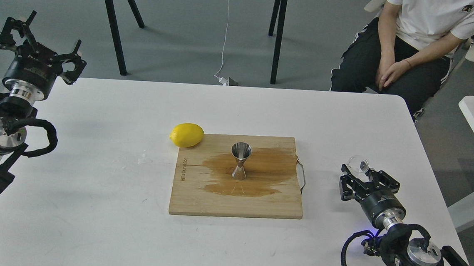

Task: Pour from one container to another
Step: 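Grasp the clear glass cup with the right gripper and lift it, then carry the glass cup with the right gripper above the jigger, then tilt the glass cup with the right gripper to pour into the jigger, then turn the glass cup upright and move it back beside the board, then lower the glass cup onto the table and open the right gripper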

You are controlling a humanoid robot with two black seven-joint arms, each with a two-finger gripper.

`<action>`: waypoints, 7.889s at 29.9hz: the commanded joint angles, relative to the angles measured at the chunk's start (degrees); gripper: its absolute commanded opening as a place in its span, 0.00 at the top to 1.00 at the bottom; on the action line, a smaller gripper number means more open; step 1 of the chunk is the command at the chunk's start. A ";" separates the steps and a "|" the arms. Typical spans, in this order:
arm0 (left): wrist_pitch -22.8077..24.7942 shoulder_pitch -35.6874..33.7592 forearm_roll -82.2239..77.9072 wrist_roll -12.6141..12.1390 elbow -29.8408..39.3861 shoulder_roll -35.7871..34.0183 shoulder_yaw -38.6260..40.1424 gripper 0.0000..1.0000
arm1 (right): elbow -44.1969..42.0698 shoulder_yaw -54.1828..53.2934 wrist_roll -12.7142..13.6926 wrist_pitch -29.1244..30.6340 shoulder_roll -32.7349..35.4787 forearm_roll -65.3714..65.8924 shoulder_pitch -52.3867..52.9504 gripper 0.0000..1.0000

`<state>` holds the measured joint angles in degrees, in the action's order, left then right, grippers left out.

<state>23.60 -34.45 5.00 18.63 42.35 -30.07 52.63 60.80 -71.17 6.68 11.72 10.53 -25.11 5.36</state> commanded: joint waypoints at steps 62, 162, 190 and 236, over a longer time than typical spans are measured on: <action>0.04 0.70 -0.07 0.27 -0.07 -1.75 -0.42 0.00 | 20.33 30.74 -3.69 -30.88 -4.82 55.61 19.51 0.81; 0.04 1.23 0.28 0.62 -1.21 -1.31 0.02 0.00 | 12.68 48.76 -9.75 -35.80 -1.12 89.19 26.98 0.82; 0.13 0.97 0.19 0.44 -1.74 -1.66 0.19 0.00 | 19.79 37.78 -8.35 -30.79 4.23 61.26 25.23 0.82; -0.57 0.09 0.10 0.00 -1.39 -0.96 -0.60 0.00 | -17.64 14.39 2.82 12.98 2.66 -13.91 6.51 0.81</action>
<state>23.14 -34.27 5.18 18.69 40.95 -30.96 52.04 44.02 -56.21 8.95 24.76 14.92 -39.02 11.79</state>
